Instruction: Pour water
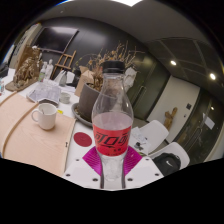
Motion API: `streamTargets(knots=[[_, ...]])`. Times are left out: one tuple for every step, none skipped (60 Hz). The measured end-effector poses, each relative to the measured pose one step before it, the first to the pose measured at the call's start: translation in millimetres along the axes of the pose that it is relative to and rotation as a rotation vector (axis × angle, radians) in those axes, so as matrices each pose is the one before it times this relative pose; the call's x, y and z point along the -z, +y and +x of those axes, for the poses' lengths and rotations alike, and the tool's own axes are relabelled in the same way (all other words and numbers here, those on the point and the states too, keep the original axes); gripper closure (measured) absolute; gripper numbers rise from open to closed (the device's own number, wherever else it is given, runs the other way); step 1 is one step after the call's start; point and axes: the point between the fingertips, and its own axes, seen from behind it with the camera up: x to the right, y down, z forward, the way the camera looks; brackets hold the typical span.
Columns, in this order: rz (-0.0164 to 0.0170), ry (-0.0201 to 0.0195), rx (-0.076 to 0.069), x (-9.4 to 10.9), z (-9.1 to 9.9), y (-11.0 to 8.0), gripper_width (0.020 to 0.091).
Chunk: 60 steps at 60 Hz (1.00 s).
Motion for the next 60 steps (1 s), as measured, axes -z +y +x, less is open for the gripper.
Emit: streamTargets(knots=[[0.00676, 0.00893, 0.0268, -3.55, 2.37, -6.87, 0.0877], [0.00622, 0.00842, 0.0281, -3.81, 2.60, -5.93, 0.0877], [0.00697, 0.00938, 0.0317, -3.87, 2.24, -6.76, 0.0877], [0.00743, 0.00989, 0.0345, -3.28, 2.21, -6.03, 0.0876], [0.00840, 0.01051, 0.0347, -4.20, 2.43, -7.47, 0.0876], [0.01085, 0.01024, 0.0330, -4.62, 2.39, -7.89, 0.0875], [0.01185, 0.00976, 0.0324, -4.59, 1.89, -7.57, 0.0875], [0.01132, 0.00923, 0.0346, -5.02, 1.87, -7.43, 0.0877], [0.00951, 0.00952, 0.0384, -5.75, 1.65, -6.12, 0.0876], [0.00738, 0.01106, 0.0409, -5.67, 2.08, -5.38, 0.0877], [0.00696, 0.01188, 0.0412, -5.88, 2.16, -5.30, 0.0877], [0.00927, 0.00841, 0.0384, -6.33, 2.03, -5.38, 0.0876], [0.00989, 0.00999, 0.0380, -5.33, 0.93, -5.95, 0.0876], [0.01215, 0.00801, 0.0381, -5.65, 0.89, -5.81, 0.0876], [0.01311, 0.00764, 0.0376, -5.07, 0.76, -5.99, 0.0876], [0.01335, 0.00946, 0.0364, -5.28, 0.98, -5.75, 0.0877], [0.01240, 0.01124, 0.0356, -4.77, 1.35, -5.28, 0.0877], [0.01059, 0.01277, 0.0359, -4.99, 1.80, -4.67, 0.0878], [0.00975, 0.01244, 0.0368, -4.25, 1.23, -4.14, 0.0877], [0.01277, 0.00805, 0.0354, -5.44, 0.22, -4.07, 0.0878], [0.01103, 0.00891, 0.0336, -3.90, 0.37, -4.46, 0.0878], [0.01213, 0.00609, 0.0315, -3.69, 0.33, -4.65, 0.0878], [0.01215, 0.00673, 0.0317, -3.73, -0.35, -4.39, 0.0878], [0.01086, 0.00589, 0.0333, -3.88, -1.03, -3.42, 0.0878], [0.00845, 0.00459, 0.0361, -3.89, -1.58, -2.93, 0.0878], [0.00655, 0.00334, 0.0362, -4.13, -1.72, -2.61, 0.0878], [0.00820, 0.00459, 0.0336, -3.64, -2.11, -1.76, 0.0878], [0.00624, 0.00291, 0.0319, -3.35, -1.12, -2.91, 0.0879], [0.00784, 0.00310, 0.0309, -3.33, -2.17, -2.81, 0.0879], [0.00668, 0.00146, 0.0302, -2.98, -2.25, -2.32, 0.0879], [0.00610, 0.00022, 0.0280, -2.90, -2.26, -2.37, 0.0879], [0.00662, 0.00091, 0.0255, -2.41, -2.23, -2.72, 0.0878], [0.00965, 0.00264, 0.0224, -3.51, -3.68, -1.98, 0.0879], [0.00730, 0.00056, 0.0257, -1.49, -1.24, -2.97, 0.0880], [0.00602, 0.00344, 0.0264, -1.87, -1.33, -2.61, 0.0880], [0.00484, 0.00515, 0.0260, -1.82, -1.04, -2.19, 0.0880], [0.00421, 0.00502, 0.0254, -1.80, -0.77, -2.24, 0.0880], [0.00380, 0.00367, 0.0256, -1.66, -1.02, -2.39, 0.0881], [0.00557, 0.00332, 0.0236, -3.47, -2.73, -1.72, 0.0882], [0.00316, 0.00431, 0.0224, -1.22, -0.36, -2.77, 0.0876], [0.00545, 0.00621, 0.0207, -1.02, -0.18, -3.07, 0.0876], [0.00943, 0.00641, 0.0192, -1.02, 0.32, -3.75, 0.0876], [0.00960, 0.00623, 0.0201, -0.99, 0.29, -3.88, 0.0876], [0.00727, 0.00631, 0.0197, -1.08, 0.43, -3.34, 0.0877], [0.00613, 0.00718, 0.0177, -1.14, 0.86, -2.99, 0.0877], [0.00576, 0.00655, 0.0142, -1.71, 0.43, -2.96, 0.0874], [0.00699, 0.00611, 0.0117, -0.67, 0.29, -2.81, 0.0873], [0.00533, 0.00264, 0.0112, -0.79, 0.16, -2.76, 0.0876], [0.00514, 0.00133, 0.0113, -0.64, 0.53, -2.03, 0.0877], [0.00341, -0.00231, 0.0054, -1.61, -1.39, -2.61, 0.0876], [0.00476, -0.00427, 0.0046, -1.04, -1.23, -2.19, 0.0875], [0.00345, -0.00432, 0.0053, -0.92, -1.28, -1.85, 0.0876], [0.00217, -0.00387, 0.0065, -0.87, -1.01, -1.30, 0.0876], [0.00113, -0.00096, 0.0063, -0.69, -0.10, -1.11, 0.0876], [0.00139, 0.00173, 0.0057, -0.54, 0.43, -1.01, 0.0876], [0.00310, 0.00128, 0.0048, -0.41, 0.16, -1.44, 0.0874], [0.00368, -0.00035, 0.0026, -0.58, -0.96, -1.70, 0.0874], [0.00369, -0.00393, -0.0014, 0.08, -0.14, -1.34, 0.0874], [0.00360, -0.00121, -0.0030, 0.08, 0.33, -1.33, 0.0874], [0.00381, -0.00068, -0.0055, 0.22, 0.33, -1.11, 0.0874]])
